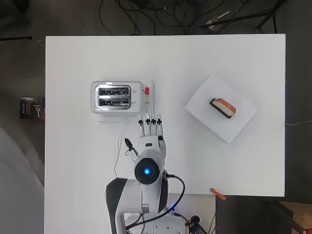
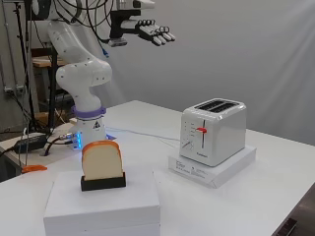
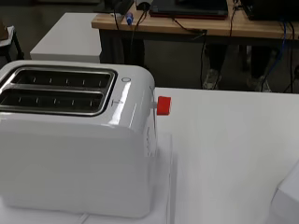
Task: Teleoperate dual arm-hand system to toast a bread
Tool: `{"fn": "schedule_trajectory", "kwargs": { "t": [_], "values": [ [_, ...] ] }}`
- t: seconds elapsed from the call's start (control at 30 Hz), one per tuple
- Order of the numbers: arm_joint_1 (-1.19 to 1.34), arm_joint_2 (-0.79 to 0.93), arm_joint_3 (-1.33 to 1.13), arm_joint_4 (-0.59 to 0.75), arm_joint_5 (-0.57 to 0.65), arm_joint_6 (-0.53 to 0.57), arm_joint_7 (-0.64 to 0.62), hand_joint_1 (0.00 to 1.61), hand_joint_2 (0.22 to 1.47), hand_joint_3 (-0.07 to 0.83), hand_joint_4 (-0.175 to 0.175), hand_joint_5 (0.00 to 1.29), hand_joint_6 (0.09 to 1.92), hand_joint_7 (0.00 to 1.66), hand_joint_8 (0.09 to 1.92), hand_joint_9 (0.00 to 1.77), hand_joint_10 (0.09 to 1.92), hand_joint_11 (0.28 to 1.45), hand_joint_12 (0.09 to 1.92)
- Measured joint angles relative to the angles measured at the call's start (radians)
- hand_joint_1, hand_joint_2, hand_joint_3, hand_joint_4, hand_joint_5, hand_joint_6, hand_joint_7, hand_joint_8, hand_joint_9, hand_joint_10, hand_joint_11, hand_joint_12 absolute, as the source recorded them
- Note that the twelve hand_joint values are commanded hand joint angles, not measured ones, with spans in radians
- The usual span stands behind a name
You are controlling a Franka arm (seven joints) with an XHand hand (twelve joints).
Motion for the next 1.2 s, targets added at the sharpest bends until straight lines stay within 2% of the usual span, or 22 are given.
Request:
{"fn": "schedule_trajectory", "kwargs": {
  "t": [0.1,0.23,0.27,0.4,0.53,0.6,0.67,0.8,0.87,0.93,1.0,1.1,1.2],
  "values": [
    [0.002,0.002,0.006,-0.002,-0.008,0.087,-0.011,0.14,1.09,0.012,-0.024,0.19,0.09,0.20,0.09,0.31,0.09,0.40,0.09],
    [0.004,0.029,0.008,0.011,-0.016,0.093,-0.023,0.11,1.12,0.016,-0.097,0.21,0.09,0.22,0.09,0.33,0.09,0.41,0.09],
    [0.005,0.050,-0.003,0.026,-0.006,0.073,-0.029,0.11,1.13,0.015,-0.092,0.22,0.09,0.22,0.09,0.34,0.09,0.41,0.09],
    [-0.003,0.182,-0.074,0.156,0.048,-0.032,-0.003,0.03,1.12,0.005,-0.024,0.21,0.09,0.24,0.09,0.37,0.09,0.44,0.09],
    [-0.020,0.308,-0.147,0.277,-0.041,-0.087,-0.002,0.03,1.12,0.001,0.009,0.25,0.09,0.31,0.09,0.43,0.09,0.47,0.09],
    [-0.032,0.369,-0.219,0.316,-0.077,-0.111,-0.022,0.21,1.21,0.006,0.042,0.44,0.09,0.41,0.09,0.47,0.09,0.48,0.09],
    [-0.048,0.455,-0.282,0.369,-0.078,-0.118,-0.060,0.35,1.22,-0.006,0.064,0.55,0.09,0.45,0.09,0.49,0.09,0.47,0.09],
    [-0.083,0.655,-0.407,0.447,-0.049,-0.125,-0.249,0.45,1.14,-0.013,0.063,0.53,0.09,0.45,0.09,0.47,0.09,0.42,0.09],
    [-0.062,0.712,-0.515,0.464,-0.077,-0.135,-0.340,0.46,1.13,-0.013,0.065,0.51,0.09,0.44,0.09,0.45,0.09,0.40,0.09],
    [0.038,0.699,-0.675,0.491,-0.125,-0.146,-0.367,0.48,1.12,-0.012,0.076,0.50,0.09,0.42,0.09,0.43,0.09,0.39,0.09],
    [0.200,0.636,-0.829,0.515,-0.170,-0.155,-0.337,0.46,1.11,-0.012,0.080,0.47,0.09,0.41,0.09,0.43,0.09,0.39,0.09],
    [0.517,0.510,-1.062,0.548,-0.246,-0.159,-0.267,0.39,1.10,-0.012,0.067,0.42,0.09,0.40,0.09,0.43,0.09,0.40,0.09],
    [0.849,0.387,-1.291,0.578,-0.325,-0.159,-0.194,0.37,1.09,-0.010,0.040,0.40,0.09,0.40,0.09,0.44,0.09,0.40,0.09]
  ]
}}
